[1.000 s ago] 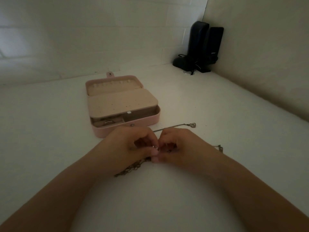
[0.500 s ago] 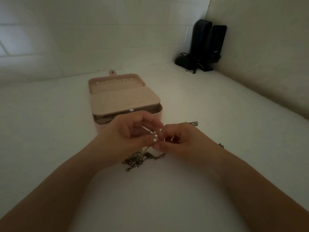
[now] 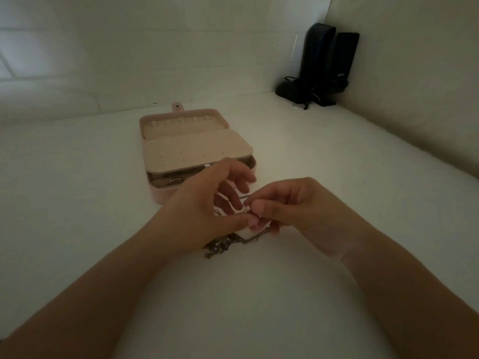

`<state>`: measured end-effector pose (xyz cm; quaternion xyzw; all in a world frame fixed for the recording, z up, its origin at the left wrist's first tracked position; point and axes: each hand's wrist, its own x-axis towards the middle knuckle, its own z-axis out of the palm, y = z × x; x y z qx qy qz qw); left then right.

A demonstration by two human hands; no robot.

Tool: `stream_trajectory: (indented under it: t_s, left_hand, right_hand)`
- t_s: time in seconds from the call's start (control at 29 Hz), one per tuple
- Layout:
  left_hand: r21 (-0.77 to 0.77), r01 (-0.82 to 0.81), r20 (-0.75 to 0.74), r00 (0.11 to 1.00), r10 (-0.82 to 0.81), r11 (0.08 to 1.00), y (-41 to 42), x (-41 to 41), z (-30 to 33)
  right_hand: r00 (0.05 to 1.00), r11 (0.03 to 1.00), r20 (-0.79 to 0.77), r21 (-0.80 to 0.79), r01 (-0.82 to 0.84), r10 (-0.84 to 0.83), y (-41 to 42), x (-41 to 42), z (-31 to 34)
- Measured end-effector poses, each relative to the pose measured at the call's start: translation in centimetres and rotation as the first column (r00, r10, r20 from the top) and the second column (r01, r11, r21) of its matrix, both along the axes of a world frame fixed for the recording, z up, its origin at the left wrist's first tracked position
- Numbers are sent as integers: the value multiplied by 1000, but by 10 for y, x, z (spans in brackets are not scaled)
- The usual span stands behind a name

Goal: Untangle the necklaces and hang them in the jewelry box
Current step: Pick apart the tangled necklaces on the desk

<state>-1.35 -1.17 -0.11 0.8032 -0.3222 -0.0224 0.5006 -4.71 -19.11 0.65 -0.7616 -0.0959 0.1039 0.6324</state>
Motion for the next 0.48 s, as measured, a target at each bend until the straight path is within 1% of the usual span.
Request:
stream_trajectory:
  t_s: [0.07, 0.17, 0.24, 0.28, 0.34, 0.41, 0.48]
  left_hand:
    - [67, 27, -120, 993, -19, 997, 2, 1, 0]
    - [174, 114, -145, 985, -89, 978, 1, -1, -3]
    - [172, 133, -182, 978, -101, 976, 2, -2, -2]
    - [148, 140, -208, 972, -108, 979, 2, -3, -1]
    - [79, 162, -267, 954, -136, 984, 3, -4, 4]
    - [18, 204, -310, 932, -189, 979, 6, -6, 9]
    - [-8, 255, -300, 922, -246, 967, 8, -7, 10]
  right_hand:
    - [997, 995, 42, 78, 57, -61, -8, 1, 4]
    - [998, 950, -5, 308, 55, -56, -20, 2, 10]
    - [998, 906, -41, 420, 55, -41, -23, 1, 13]
    - [997, 895, -53, 442, 65, -47, -24, 1, 15]
    - [996, 896, -66, 434, 89, -67, -24, -1, 18]
    - [995, 916, -72, 389, 93, -70, -25, -4, 20]
    - [994, 945, -89, 316, 83, -58, -27, -5, 20]
